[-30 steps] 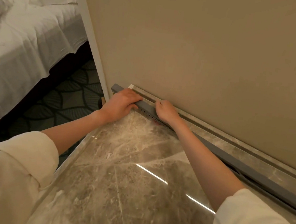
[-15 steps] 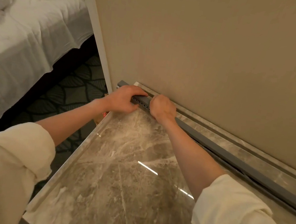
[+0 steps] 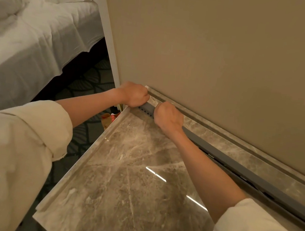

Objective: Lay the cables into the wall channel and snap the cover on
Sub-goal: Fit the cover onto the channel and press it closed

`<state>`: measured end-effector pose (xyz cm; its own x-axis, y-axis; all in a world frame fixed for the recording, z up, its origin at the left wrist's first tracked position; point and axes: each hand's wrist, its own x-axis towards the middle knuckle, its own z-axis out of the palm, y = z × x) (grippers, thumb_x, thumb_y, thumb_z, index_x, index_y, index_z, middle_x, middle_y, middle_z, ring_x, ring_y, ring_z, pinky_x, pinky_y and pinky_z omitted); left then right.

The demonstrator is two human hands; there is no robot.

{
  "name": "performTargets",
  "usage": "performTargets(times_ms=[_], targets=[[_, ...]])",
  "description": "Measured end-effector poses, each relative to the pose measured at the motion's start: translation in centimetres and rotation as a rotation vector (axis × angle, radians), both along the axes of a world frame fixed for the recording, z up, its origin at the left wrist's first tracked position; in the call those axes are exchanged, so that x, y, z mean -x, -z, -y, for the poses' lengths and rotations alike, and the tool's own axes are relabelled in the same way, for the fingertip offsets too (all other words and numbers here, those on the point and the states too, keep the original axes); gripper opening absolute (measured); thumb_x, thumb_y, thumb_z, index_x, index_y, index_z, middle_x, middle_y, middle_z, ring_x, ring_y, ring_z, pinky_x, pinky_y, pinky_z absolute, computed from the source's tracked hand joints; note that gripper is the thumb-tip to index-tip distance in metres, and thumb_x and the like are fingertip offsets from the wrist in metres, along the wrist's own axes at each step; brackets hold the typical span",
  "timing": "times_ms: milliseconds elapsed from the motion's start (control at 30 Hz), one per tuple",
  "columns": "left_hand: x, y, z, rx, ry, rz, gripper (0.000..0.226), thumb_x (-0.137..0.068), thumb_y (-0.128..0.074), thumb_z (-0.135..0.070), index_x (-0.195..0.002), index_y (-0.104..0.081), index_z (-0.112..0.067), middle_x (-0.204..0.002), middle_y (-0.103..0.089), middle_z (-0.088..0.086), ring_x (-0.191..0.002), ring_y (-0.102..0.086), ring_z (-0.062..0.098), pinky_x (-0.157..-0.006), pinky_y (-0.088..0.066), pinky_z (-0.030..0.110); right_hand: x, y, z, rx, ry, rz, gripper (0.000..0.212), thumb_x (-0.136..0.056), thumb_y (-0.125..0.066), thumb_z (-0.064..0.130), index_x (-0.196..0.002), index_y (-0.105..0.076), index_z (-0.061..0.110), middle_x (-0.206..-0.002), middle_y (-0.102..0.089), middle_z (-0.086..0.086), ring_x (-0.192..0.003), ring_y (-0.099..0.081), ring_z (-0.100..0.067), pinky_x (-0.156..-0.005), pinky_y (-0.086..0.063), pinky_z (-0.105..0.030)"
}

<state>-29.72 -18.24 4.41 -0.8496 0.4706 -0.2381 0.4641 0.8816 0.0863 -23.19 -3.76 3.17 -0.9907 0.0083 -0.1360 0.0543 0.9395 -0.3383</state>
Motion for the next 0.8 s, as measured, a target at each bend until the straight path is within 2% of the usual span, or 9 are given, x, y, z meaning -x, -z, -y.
performTargets(times_ms=[300, 500, 700, 800], targets=[[-1.9, 1.9, 0.3, -0.062, -0.052, -0.184, 0.054, -0.092, -0.03, -0.031, -0.04, -0.031, -0.014, -0.041, -0.034, 0.001, -0.039, -0.031, 0.016, -0.043, -0.023, 0.025, -0.8, 1.1, 0.9, -0.122, -0.027, -0.005, 0.031, -0.092, -0.034, 0.013, -0.096, -0.064, 0.012, -0.102, -0.067, -0.008, -0.087, -0.062, -0.026, -0.061, -0.035, -0.032], [-2.1, 1.8, 0.3, -0.08, -0.04, -0.245, 0.054, -0.091, -0.032, -0.028, -0.039, -0.028, -0.014, -0.039, -0.031, 0.0, -0.036, -0.027, 0.015, -0.041, -0.019, 0.025, -0.7, 0.5, 1.0, -0.045, 0.042, 0.014, 0.035, -0.093, -0.031, 0.018, -0.091, -0.065, 0.011, -0.1, -0.068, -0.011, -0.086, -0.062, -0.028, -0.064, -0.037, -0.033], [-2.9, 1.7, 0.4, -0.121, -0.063, -0.314, 0.05, -0.086, -0.025, -0.03, -0.038, -0.025, -0.016, -0.037, -0.025, -0.002, -0.035, -0.023, 0.013, -0.04, -0.015, 0.024, -1.2, 0.5, 0.6, -0.052, -0.003, -0.089, 0.034, -0.095, -0.032, 0.021, -0.075, -0.06, 0.014, -0.09, -0.07, -0.011, -0.08, -0.063, -0.03, -0.061, -0.036, -0.032], [-3.2, 1.9, 0.5, -0.201, -0.105, -0.38, 0.051, -0.088, -0.027, -0.028, -0.038, -0.024, -0.015, -0.036, -0.025, -0.003, -0.033, -0.021, 0.012, -0.04, -0.014, 0.024, -2.1, 0.5, -1.1, -0.025, -0.08, -0.16, 0.047, -0.099, -0.027, 0.037, -0.064, -0.049, 0.015, -0.076, -0.068, -0.01, -0.072, -0.064, -0.031, -0.058, -0.036, -0.032]])
